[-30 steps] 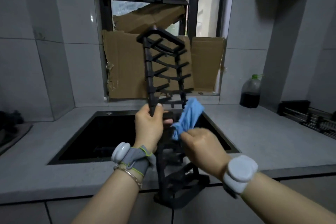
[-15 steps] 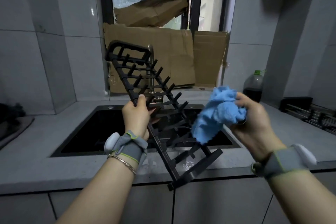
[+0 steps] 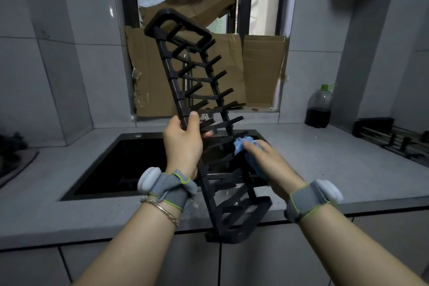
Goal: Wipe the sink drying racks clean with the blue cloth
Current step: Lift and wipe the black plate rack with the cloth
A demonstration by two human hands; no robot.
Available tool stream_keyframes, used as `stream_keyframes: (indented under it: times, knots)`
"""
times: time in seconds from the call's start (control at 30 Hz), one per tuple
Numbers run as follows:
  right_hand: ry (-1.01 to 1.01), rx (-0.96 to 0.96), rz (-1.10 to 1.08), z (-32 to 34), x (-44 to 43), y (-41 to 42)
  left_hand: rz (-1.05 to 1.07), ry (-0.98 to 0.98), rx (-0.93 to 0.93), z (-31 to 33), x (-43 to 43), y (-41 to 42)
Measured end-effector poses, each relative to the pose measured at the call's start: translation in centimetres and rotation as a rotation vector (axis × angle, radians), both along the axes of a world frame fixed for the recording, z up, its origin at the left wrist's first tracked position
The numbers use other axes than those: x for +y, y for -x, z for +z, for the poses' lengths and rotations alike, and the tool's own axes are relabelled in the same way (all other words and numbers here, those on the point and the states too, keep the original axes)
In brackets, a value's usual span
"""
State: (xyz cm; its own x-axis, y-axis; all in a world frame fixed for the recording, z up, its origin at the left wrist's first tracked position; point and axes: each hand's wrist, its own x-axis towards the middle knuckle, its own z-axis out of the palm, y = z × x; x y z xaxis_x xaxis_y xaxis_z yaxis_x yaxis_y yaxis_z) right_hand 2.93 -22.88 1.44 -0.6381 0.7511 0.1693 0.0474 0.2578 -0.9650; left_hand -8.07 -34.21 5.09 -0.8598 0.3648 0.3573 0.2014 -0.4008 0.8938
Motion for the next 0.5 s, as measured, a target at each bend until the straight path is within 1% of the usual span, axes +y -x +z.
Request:
stream_keyframes:
  times: [0.1,0.2,0.23,0.27,0.3,0.33,0.37,0.43,0.47,0.5]
  knots:
    - [-0.137,-0.099,0.138,-0.8,-0.2,-0.2,0.05,0.019,0.081,-0.1,-0.1,0.2]
    - [-0.344,-0.283,0.094,-1.2,0.0,-0.3,0.093,0.045,0.154,-0.1,-0.3,0.6]
    - [-0.399,-0.31,0.077,-1.3,0.0,-0.5,0.121,0.071,0.193,-0.1,-0.4,0.8]
    - [-0.434,-0.294,0.074,-1.3,0.1,-0.7,0.145,0.095,0.22,-0.1,-0.4,1.2]
    - [-0.443,-0.238,0.065,-1.3,0.1,-0.9,0.146,0.097,0.206,0.1,-0.4,1.4]
    - [-0.409,-0.143,0.039,-1.2,0.1,-1.1,0.13,0.08,0.171,0.2,-0.4,1.6]
    - [-0.331,-0.026,-0.006,-0.9,0.2,-1.3,0.102,0.055,0.115,0.2,-0.4,1.9]
    - [-0.112,0.194,-0.132,-0.5,1.0,-1.6,0.083,0.013,0.033,0.3,-0.2,2.5]
    - [-0.044,0.239,-0.183,-0.4,1.4,-1.6,0.087,-0.007,0.0,0.2,-0.3,2.8]
    - [-0.018,0.23,-0.215,-0.3,1.7,-1.7,0.087,-0.019,-0.03,0.1,-0.2,3.0]
